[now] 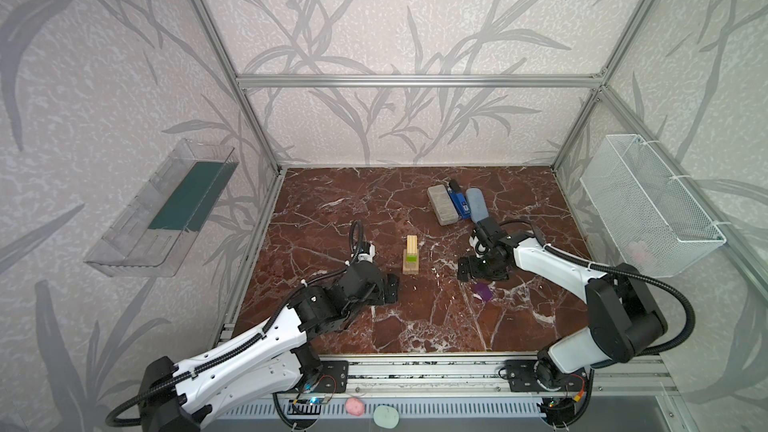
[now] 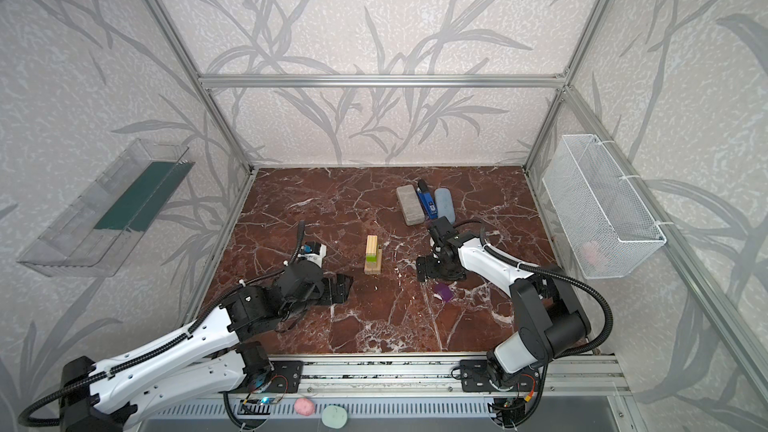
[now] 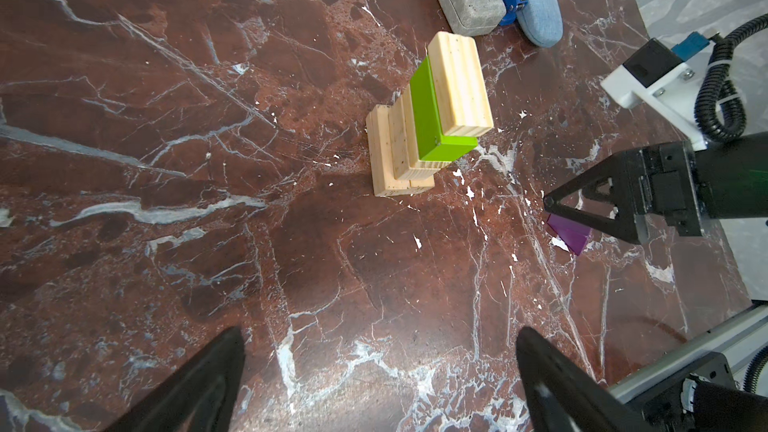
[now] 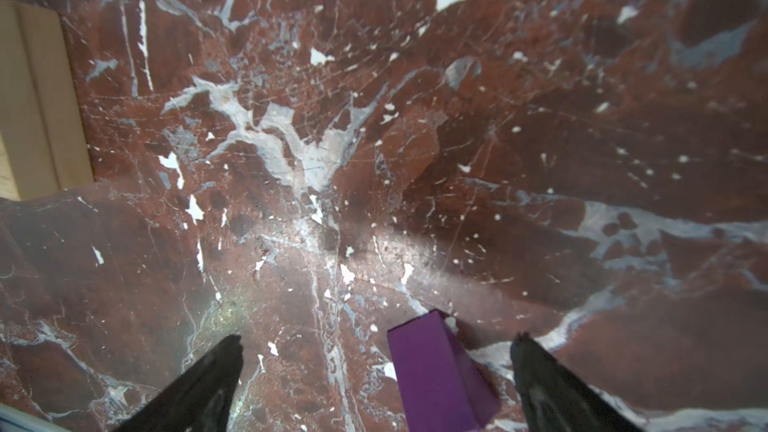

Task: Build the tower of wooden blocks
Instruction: 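Grasp the small purple block with the right gripper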

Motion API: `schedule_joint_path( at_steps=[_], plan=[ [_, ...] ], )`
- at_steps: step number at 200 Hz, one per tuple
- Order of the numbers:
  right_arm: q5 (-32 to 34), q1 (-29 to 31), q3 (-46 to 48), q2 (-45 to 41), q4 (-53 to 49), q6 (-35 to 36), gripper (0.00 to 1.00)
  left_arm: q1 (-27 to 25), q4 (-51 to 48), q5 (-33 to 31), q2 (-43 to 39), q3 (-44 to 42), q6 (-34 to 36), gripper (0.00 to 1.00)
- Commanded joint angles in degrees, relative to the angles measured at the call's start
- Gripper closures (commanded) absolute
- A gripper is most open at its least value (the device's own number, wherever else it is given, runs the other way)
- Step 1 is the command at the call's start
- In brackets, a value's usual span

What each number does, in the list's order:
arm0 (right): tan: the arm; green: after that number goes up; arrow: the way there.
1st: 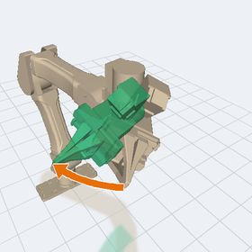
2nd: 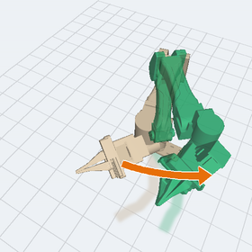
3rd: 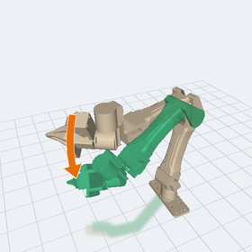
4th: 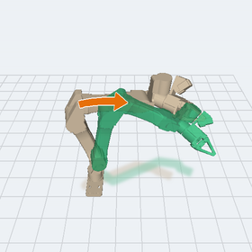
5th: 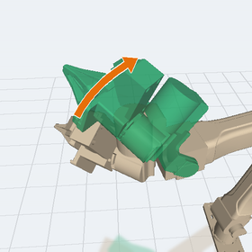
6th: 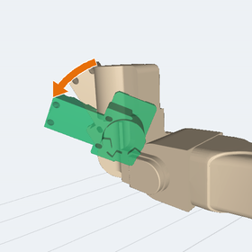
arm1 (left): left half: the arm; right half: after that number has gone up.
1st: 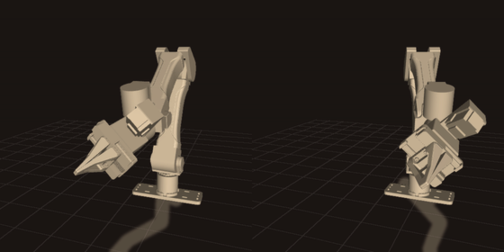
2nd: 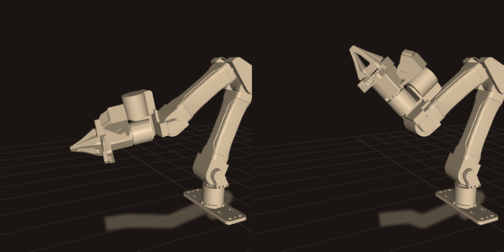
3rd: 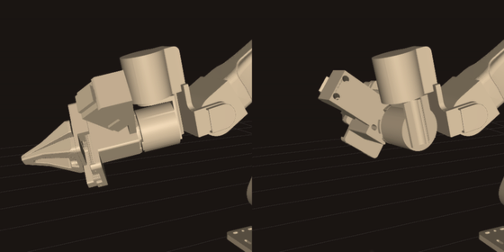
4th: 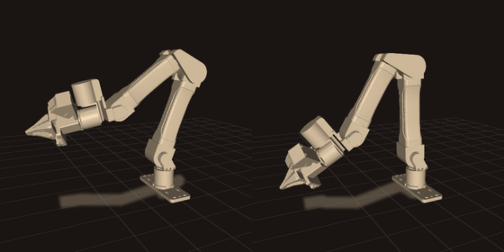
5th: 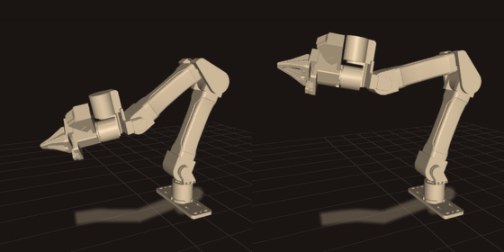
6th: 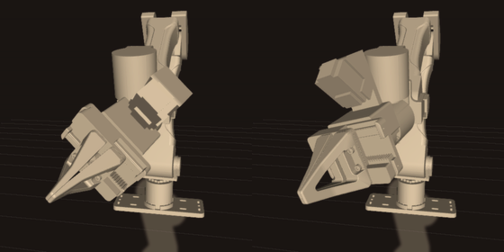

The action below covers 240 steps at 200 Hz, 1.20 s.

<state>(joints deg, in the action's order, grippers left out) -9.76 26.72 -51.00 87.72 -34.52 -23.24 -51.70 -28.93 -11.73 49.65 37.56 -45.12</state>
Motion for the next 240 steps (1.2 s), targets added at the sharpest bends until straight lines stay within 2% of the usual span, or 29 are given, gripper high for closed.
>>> schedule_joint_path(
  at_steps=[1, 34, 70, 96, 125, 158, 216, 240],
  plan=[
    [-2.38, 1.2, 2.51, -1.46, 0.33, 0.53, 0.03, -0.15, -1.67, -2.47, -0.52, 2.49, 0.3, 0.0],
    [-0.41, 3.36, 4.68, -2.37, -2.68, 0.45, 0.1, -0.11, -4.82, -3.63, -1.28, 2.89, 0.26, 0.01],
    [3.17, 8.43, 4.86, -3.05, -5.44, -1.31, 0.19, -0.07, -5.8, -4.27, -4.51, 0.95, -0.93, 0.01],
    [7.9, 8.44, 5.73, -4.19, -5.29, -6.03, 0.21, -0.06, -6.42, -4.78, -5.99, 0.98, 0.31, 0.0],
    [8.27, 8.44, 6.69, -4.42, -1.37, -11.49, 0.22, 0.02, -6.38, -5.18, -6.31, 1.29, 2.73, 0.0],
    [8.57, 8.53, 8.94, -6.02, 1.36, -19.24, 0.34, 0.15, -5.5, -4.11, -6.04, 1.26, 6.08, 0.01],
    [13.29, 9.27, 9.0, -6.27, -1.83, -20.51, 0.45, 0.2, -3.5, 1.43, -3.61, 1.91, 11.14, 0.01],
    [13.98, 9.32, 9.05, -5.85, -0.58, -19.85, 0.5, 0.2, -3.32, 1.19, -2.25, 2.45, 11.88, 0.01]
  ],
)
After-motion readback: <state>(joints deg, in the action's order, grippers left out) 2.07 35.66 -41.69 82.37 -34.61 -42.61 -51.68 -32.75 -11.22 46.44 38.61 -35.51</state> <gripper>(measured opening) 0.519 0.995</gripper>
